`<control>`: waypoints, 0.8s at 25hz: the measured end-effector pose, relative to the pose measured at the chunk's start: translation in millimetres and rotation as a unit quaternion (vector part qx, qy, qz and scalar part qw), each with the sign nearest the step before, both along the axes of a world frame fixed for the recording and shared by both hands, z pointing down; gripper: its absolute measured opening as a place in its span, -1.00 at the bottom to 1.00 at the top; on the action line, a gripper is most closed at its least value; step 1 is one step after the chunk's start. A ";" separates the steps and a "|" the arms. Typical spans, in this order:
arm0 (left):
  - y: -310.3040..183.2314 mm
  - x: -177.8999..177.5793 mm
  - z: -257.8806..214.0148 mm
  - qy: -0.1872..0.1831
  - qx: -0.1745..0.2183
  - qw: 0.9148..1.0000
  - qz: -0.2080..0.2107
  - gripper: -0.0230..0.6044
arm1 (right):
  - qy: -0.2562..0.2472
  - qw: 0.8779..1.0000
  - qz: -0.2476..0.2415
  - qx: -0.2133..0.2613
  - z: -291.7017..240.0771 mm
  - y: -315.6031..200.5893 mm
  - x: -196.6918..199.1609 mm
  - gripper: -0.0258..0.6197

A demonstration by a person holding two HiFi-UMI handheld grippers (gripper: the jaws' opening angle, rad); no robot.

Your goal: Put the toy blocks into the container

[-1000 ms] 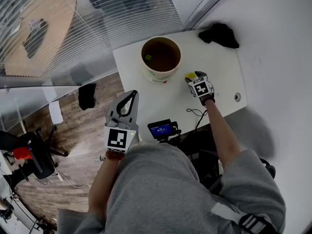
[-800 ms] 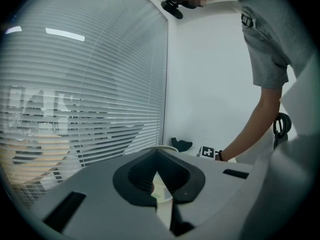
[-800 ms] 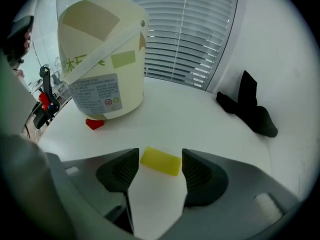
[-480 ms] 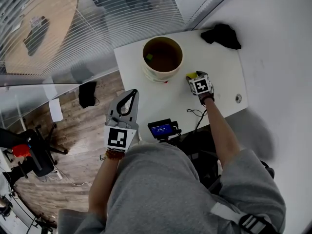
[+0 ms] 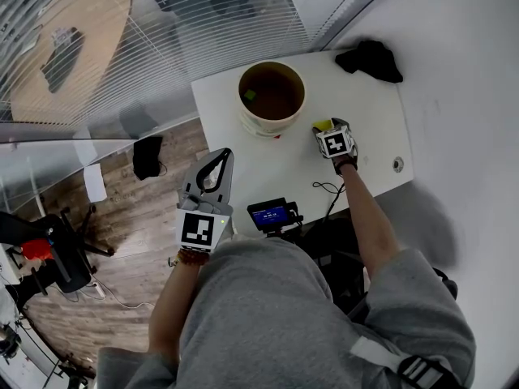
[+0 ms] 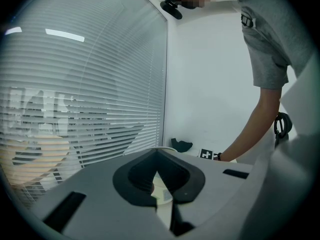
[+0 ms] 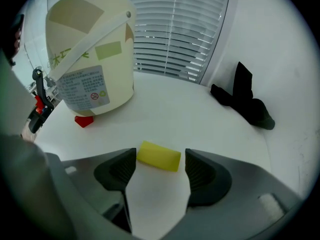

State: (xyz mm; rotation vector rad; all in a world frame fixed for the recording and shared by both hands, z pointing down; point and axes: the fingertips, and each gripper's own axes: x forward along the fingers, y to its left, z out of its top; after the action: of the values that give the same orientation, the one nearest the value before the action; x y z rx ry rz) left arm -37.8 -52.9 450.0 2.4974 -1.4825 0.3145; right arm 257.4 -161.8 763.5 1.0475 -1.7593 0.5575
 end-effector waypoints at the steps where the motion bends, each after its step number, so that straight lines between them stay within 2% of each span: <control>1: 0.3 -0.3 -0.1 0.000 0.000 1.000 -0.001 -0.94 | 0.002 1.000 0.008 -0.002 -1.3 0.8 2.9 0.09; 5: 1.3 0.3 1.2 -0.003 0.004 1.000 -0.001 -0.94 | -0.016 0.999 0.046 -0.014 -4.8 2.8 9.0 0.10; 8: 3.1 3.0 1.9 -0.003 -0.002 1.000 0.001 -0.94 | -0.018 0.999 0.039 -0.013 -4.8 4.3 8.0 -0.05; 13: 2.1 4.8 -1.2 -0.002 0.003 1.000 0.002 -0.94 | -0.008 1.000 0.027 0.003 -11.4 4.6 7.4 -0.06; 20: 2.9 7.4 -3.2 -0.002 0.007 1.000 0.010 -0.94 | -0.024 0.999 0.023 0.031 -25.9 -1.1 7.2 -0.06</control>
State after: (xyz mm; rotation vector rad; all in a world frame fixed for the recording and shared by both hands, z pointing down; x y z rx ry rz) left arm -30.4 -50.1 446.8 2.5262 -1.4665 0.3140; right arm 264.6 -162.9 737.6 1.1290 -1.8095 0.5636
